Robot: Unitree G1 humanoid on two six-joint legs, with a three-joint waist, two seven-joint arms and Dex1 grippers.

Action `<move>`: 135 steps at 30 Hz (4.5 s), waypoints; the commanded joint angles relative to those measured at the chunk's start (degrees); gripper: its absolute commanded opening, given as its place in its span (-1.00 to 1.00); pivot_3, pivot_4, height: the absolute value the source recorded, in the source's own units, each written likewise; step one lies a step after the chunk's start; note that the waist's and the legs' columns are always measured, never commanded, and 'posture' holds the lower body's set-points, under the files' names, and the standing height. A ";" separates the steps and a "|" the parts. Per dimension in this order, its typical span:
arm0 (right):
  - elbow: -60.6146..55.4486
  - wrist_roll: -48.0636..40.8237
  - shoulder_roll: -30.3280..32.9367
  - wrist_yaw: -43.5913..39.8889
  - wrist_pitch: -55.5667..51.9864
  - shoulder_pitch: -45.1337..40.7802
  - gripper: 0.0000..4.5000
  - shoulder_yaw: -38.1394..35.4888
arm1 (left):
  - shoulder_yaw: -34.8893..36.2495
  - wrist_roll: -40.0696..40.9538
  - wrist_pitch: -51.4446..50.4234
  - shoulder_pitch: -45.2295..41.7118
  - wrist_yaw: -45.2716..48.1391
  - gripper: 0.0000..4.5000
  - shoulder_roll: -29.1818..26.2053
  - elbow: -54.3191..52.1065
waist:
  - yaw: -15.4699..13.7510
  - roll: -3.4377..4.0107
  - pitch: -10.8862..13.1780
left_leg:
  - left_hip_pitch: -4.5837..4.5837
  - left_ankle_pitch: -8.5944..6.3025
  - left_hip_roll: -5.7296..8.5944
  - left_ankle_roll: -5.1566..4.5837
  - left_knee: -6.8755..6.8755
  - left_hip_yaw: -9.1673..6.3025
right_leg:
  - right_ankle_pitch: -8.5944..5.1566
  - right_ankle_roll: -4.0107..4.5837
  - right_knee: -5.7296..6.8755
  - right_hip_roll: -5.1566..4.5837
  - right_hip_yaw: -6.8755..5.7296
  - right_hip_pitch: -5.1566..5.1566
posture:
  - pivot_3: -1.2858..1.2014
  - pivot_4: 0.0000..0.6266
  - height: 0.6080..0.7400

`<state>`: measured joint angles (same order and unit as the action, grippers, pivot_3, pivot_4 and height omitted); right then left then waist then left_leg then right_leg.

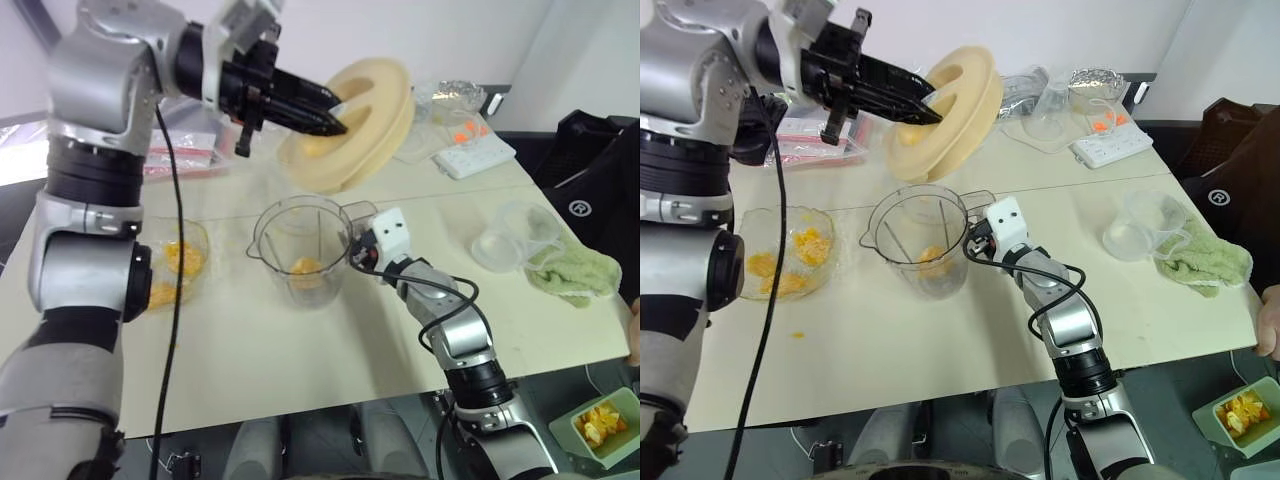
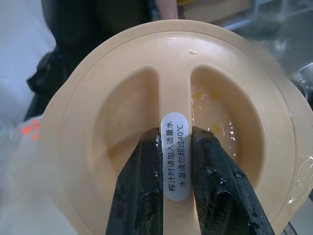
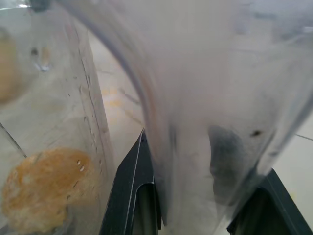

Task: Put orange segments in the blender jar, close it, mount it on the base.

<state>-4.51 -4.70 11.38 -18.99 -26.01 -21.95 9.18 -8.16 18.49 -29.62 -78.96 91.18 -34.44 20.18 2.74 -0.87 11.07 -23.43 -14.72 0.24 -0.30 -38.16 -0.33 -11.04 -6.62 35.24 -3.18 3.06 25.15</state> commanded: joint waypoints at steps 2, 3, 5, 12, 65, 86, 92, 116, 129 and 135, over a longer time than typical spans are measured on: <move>-1.15 0.52 0.36 -0.63 1.37 -1.02 -0.60 -0.11 | -0.88 -0.40 1.34 0.63 0.84 -0.90 -1.09 -1.93 | -0.17 -0.01 0.00 | 0.00 0.01 0.00 0.01 -0.03 -0.01 | 0.00 0.01 0.01 0.01 0.00 0.00 | 0.03 -0.52 1.00; -0.83 0.61 0.46 -0.68 1.50 -1.10 -0.60 -0.15 | -1.78 -0.58 1.75 1.53 1.06 -0.90 -1.41 -2.75 | -0.21 -0.01 0.00 | -0.01 0.01 0.00 0.02 -0.04 -0.01 | 0.00 0.01 0.01 0.01 0.00 -0.01 | 0.03 -0.52 1.00; 0.04 1.00 0.80 -0.57 1.87 -1.22 -0.60 -0.41 | -4.45 -0.46 0.74 4.21 1.31 -0.90 -3.20 -6.03 | -0.17 -0.01 0.00 | -0.01 0.01 0.00 0.02 -0.05 0.01 | 0.00 0.00 -0.01 0.01 0.01 -0.03 | 0.03 -0.52 1.00; 3.37 1.98 1.98 0.13 4.01 -1.46 -0.60 -1.70 | -8.57 -2.28 -3.63 9.48 0.47 -0.90 -6.38 -11.87 | -0.22 -0.01 0.00 | -0.01 0.02 -0.01 0.02 -0.04 0.01 | 0.00 0.01 0.01 0.01 0.03 -0.01 | 0.03 -0.52 1.00; 6.98 4.76 2.93 12.70 11.20 -1.28 -0.60 -5.63 | -12.87 -11.33 -36.93 12.92 -28.38 -0.42 4.86 -8.57 | -1.89 0.43 -0.46 | 1.24 0.04 0.17 0.08 -0.01 -0.34 | -0.72 -0.09 -0.28 -0.42 -0.04 -1.59 | 0.03 -0.52 1.00; 2.28 3.41 3.36 11.24 7.68 2.03 -0.60 -8.38 | 16.32 7.40 -36.05 15.79 -41.12 0.97 5.99 -20.12 | -1.13 0.29 -0.32 | 0.40 0.04 0.26 0.08 0.15 -0.18 | -0.44 -0.12 -0.09 -0.35 -0.03 -0.54 | 0.03 -0.52 1.00; -9.75 0.18 5.52 11.56 -4.82 0.35 -0.60 -14.53 | 14.85 7.96 -25.47 40.76 -37.16 0.97 -3.47 -36.90 | -0.50 0.21 -0.19 | 0.12 0.11 0.11 0.20 0.20 -0.34 | -0.49 0.07 -0.06 -0.43 0.01 -0.24 | 0.03 -0.52 1.00; 41.67 -1.53 4.63 9.24 1.80 -58.66 -0.60 -16.67 | 17.17 12.48 -21.33 70.70 -55.88 0.97 4.16 -56.98 | 1.06 0.11 -0.02 | -0.03 0.18 0.02 0.31 0.40 0.00 | -0.30 0.23 -0.08 -0.32 -0.03 0.12 | 0.03 -0.52 1.00; 60.76 -1.52 -4.20 10.55 13.13 -65.46 -0.60 -16.68 | 17.64 12.72 -20.99 76.79 -64.98 0.97 6.41 -63.01 | 1.17 0.10 -0.01 | -0.01 0.20 0.04 0.36 0.75 -0.15 | -0.23 0.18 -0.13 -0.41 -0.06 0.23 | 0.03 -0.52 1.00; 67.36 -0.77 -4.98 11.04 17.70 -65.63 -0.60 -16.57 | 17.80 12.97 -21.03 78.16 -66.23 0.97 5.83 -64.32 | 1.24 0.11 -0.01 | -0.02 0.25 0.05 0.45 0.88 -0.12 | -0.23 0.19 -0.18 -0.42 -0.09 0.25 | 0.03 -0.52 1.00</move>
<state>63.90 -5.68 6.13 -8.20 -11.22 -84.13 -7.01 8.69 30.74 -51.59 -0.97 25.36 -28.13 -41.34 3.98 -0.76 11.06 -23.45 -14.47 0.29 0.14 -37.28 -0.46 -11.27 -6.43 35.07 -3.60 2.97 25.39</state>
